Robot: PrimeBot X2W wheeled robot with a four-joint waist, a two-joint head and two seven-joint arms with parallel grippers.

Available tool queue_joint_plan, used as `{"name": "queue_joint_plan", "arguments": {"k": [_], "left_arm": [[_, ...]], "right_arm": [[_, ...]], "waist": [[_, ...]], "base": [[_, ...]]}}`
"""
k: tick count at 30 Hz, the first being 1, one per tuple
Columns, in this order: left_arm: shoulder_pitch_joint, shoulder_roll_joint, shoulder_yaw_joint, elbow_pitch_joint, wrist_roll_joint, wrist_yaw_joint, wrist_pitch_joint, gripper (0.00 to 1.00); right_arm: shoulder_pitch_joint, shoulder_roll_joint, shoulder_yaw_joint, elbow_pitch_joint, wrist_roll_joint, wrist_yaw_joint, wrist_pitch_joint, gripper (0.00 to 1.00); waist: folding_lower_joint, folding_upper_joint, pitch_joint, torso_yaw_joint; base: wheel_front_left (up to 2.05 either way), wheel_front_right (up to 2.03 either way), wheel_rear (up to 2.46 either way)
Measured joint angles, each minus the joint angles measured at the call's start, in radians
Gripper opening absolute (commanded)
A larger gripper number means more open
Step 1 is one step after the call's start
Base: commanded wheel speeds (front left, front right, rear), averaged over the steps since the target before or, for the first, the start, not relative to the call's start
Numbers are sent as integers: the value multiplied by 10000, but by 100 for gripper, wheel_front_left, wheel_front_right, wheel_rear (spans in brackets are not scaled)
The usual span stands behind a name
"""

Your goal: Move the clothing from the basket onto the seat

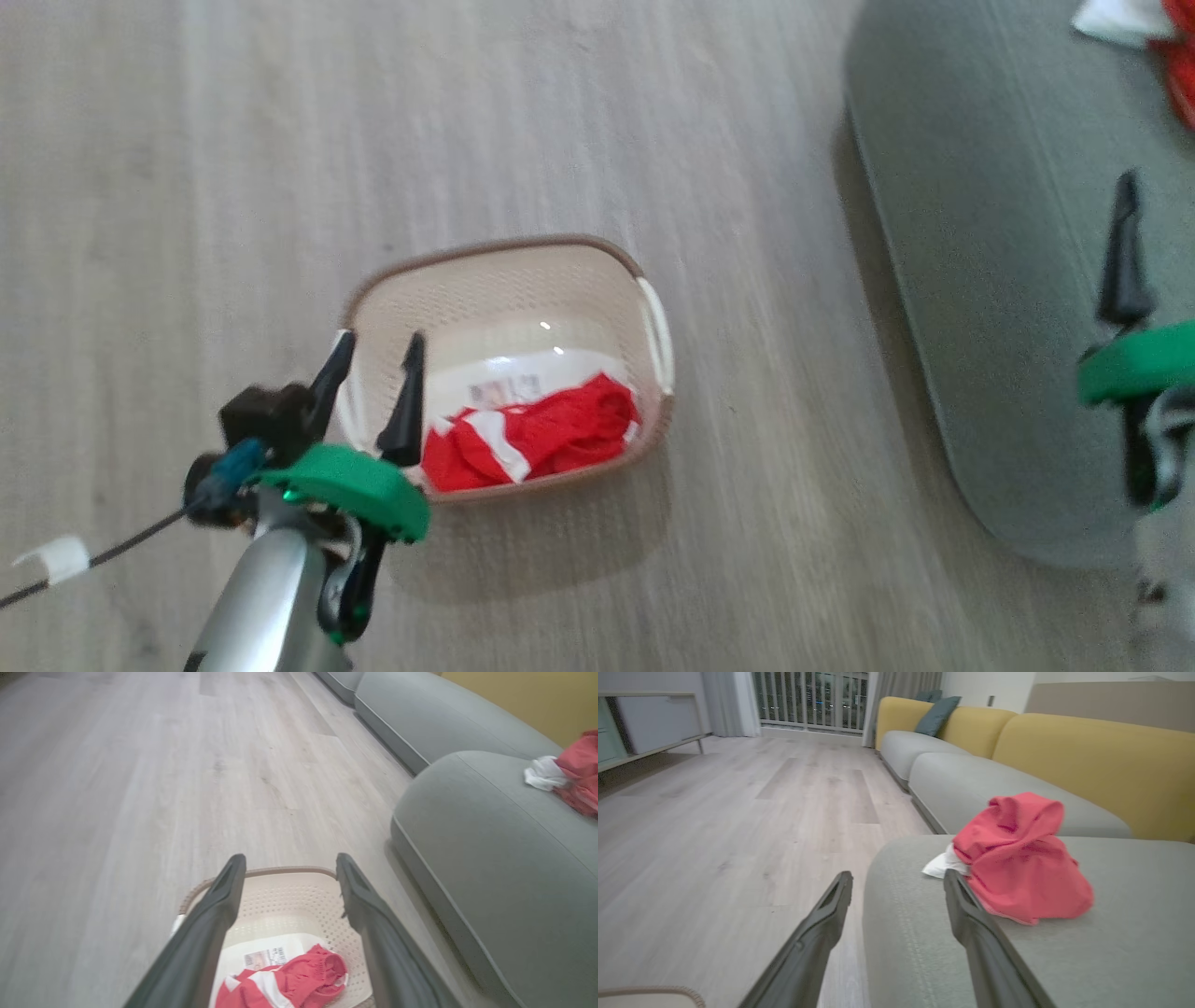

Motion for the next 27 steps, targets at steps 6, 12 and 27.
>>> {"name": "queue_joint_plan", "arguments": {"k": [6, 12, 27], "left_arm": [[454, -127, 1097, 337, 364, 17, 0, 100], [1159, -221, 1797, 800, 541, -17, 2, 100], [1784, -357, 2385, 681, 823, -278, 2, 100]], "right_arm": [[1413, 972, 6, -502, -669, 0, 0, 100], [2760, 1398, 1068, -545, -936, 0, 0, 100], [3334, 1469, 2031, -370, -449, 0, 0, 100]], "waist": [[0, 0, -884, 860], [0, 0, -1896, 1307], [1, 0, -2774, 1177]], "base": [[0, 0, 0], [0, 0, 0], [0, 0, 0]]}}
